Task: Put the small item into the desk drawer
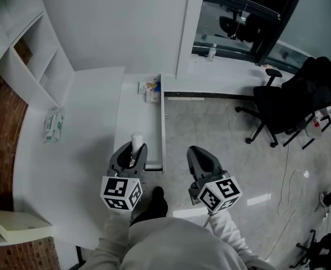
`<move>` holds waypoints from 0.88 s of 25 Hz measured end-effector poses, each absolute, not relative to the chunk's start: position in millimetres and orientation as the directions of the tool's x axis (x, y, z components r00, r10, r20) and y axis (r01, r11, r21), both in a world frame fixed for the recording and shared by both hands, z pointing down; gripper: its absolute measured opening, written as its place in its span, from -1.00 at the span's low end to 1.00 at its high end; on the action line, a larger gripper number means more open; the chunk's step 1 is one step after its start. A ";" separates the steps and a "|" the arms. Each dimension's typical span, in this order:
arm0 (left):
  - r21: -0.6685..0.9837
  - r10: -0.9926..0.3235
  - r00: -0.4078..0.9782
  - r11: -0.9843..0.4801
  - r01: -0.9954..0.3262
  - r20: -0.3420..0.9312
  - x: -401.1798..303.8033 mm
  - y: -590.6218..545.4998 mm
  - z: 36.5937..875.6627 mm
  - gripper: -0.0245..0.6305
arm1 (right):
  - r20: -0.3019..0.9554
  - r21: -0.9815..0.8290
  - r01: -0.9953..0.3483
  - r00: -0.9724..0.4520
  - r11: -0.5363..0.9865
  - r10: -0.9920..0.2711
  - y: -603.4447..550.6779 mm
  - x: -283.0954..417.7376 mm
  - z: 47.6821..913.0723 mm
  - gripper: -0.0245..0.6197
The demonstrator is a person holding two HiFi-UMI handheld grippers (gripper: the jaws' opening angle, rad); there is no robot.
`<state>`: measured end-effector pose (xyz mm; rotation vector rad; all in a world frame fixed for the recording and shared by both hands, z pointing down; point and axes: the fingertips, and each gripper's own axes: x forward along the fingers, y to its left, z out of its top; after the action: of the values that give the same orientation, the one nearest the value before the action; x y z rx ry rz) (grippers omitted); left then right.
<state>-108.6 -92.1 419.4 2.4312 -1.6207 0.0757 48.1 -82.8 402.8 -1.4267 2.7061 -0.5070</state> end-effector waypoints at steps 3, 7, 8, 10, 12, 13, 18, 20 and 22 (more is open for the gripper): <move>0.155 -0.903 0.399 -0.376 -0.913 0.160 -116.4 -110.5 420.1 -0.49 | 0.114 -0.300 -0.802 -0.567 0.516 -0.816 -100.9 40.5 402.3 -0.84; 0.165 -0.900 0.404 -0.378 -0.911 0.164 -124.8 -129.7 421.9 -0.49 | 0.122 -0.303 -0.806 -0.562 0.509 -0.818 -117.0 30.8 403.9 -0.84; 0.167 -0.900 0.404 -0.379 -0.910 0.165 -126.3 -134.1 422.2 -0.49 | 0.124 -0.302 -0.806 -0.562 0.509 -0.817 -120.4 28.5 404.2 -0.84; 0.168 -0.899 0.407 -0.382 -0.909 0.162 -128.4 -142.0 421.7 -0.49 | 0.126 -0.300 -0.806 -0.563 0.510 -0.817 -127.0 23.9 404.3 -0.84; 0.169 -0.898 0.411 -0.385 -0.907 0.160 -130.0 -147.4 421.4 -0.49 | 0.130 -0.300 -0.806 -0.564 0.510 -0.815 -131.6 19.9 405.1 -0.84; 0.169 -0.897 0.412 -0.386 -0.907 0.159 -130.9 -149.2 421.5 -0.49 | 0.132 -0.299 -0.806 -0.566 0.511 -0.814 -133.0 18.1 405.9 -0.84; 0.159 -0.901 0.406 -0.383 -0.910 0.155 -136.4 -157.3 420.1 -0.49 | 0.125 -0.292 -0.802 -0.573 0.522 -0.810 -139.3 13.4 404.0 -0.84; 0.156 -0.903 0.401 -0.378 -0.912 0.152 -137.6 -161.1 418.8 -0.49 | 0.116 -0.285 -0.800 -0.575 0.528 -0.810 -142.8 14.3 400.4 -0.84; 0.153 -0.906 0.397 -0.375 -0.914 0.149 -137.2 -165.2 417.0 -0.49 | 0.108 -0.281 -0.800 -0.576 0.531 -0.810 -147.9 16.9 397.7 -0.84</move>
<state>-137.2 -165.2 417.0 2.4429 -1.6174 0.0585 16.9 -147.9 397.7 -1.4296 2.7175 -0.4702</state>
